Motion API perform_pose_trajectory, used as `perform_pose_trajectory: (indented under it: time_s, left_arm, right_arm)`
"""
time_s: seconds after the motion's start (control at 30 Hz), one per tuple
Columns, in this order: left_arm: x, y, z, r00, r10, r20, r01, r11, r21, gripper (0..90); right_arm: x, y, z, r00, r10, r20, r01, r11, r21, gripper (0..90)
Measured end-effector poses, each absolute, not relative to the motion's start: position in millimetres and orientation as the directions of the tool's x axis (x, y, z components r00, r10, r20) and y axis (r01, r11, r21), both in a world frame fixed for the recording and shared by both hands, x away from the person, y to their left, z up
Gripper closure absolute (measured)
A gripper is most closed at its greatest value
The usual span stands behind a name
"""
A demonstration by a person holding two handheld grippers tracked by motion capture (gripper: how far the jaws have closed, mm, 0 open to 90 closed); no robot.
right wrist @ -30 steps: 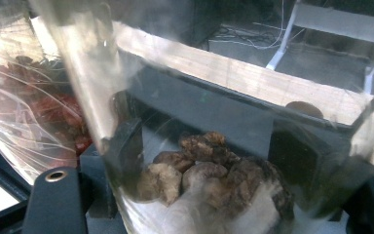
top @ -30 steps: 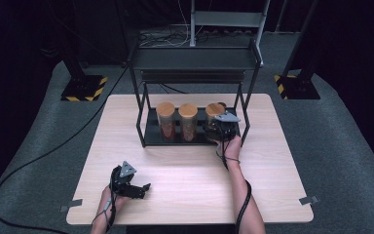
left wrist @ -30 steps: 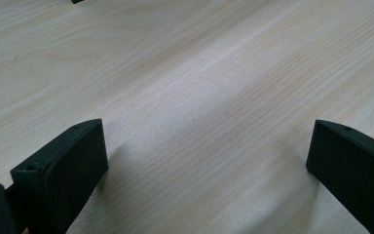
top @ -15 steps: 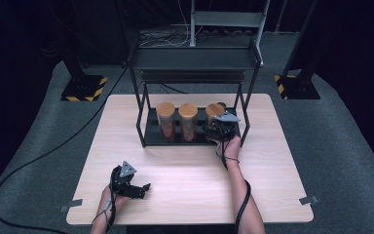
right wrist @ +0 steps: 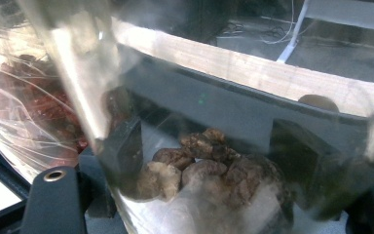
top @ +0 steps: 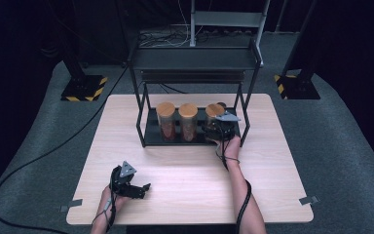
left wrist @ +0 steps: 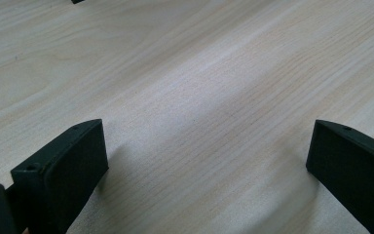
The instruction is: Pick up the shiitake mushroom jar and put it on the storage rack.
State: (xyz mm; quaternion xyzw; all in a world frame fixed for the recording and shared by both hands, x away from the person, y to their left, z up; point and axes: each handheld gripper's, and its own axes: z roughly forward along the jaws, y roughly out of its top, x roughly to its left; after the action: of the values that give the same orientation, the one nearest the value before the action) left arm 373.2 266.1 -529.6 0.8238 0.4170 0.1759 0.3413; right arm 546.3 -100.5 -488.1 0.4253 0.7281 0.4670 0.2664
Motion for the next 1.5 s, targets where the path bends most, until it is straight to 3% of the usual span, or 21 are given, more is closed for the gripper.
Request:
perform_pose_trajectory:
  time_s: [0.47, 0.73, 0.93, 1.5]
  left_arm:
    - [372.6, 266.3, -529.6, 0.590, 0.808, 0.005, 0.567, -0.419, 0.710, 0.8]
    - [372.7, 266.3, -529.6, 0.590, 0.807, 0.004, 0.567, -0.418, 0.710, 0.7]
    - [372.7, 266.3, -529.6, 0.590, 0.807, 0.004, 0.567, -0.418, 0.710, 0.8]
    - [372.8, 266.3, -529.6, 0.590, 0.808, 0.004, 0.568, -0.418, 0.709, 0.7]
  right_arm:
    - [546.3, -100.7, -485.2, -0.487, 0.873, 0.017, 0.399, 0.205, 0.894, 24.1]
    - [539.8, -98.1, -481.4, -0.488, 0.873, 0.012, 0.477, 0.255, 0.841, 7.2]
    - [519.8, -99.6, -479.5, -0.468, 0.884, 0.000, 0.510, 0.270, 0.817, 2.2]
    - [438.2, -124.0, -489.8, -0.449, 0.892, -0.053, 0.543, 0.319, 0.777, 0.3]
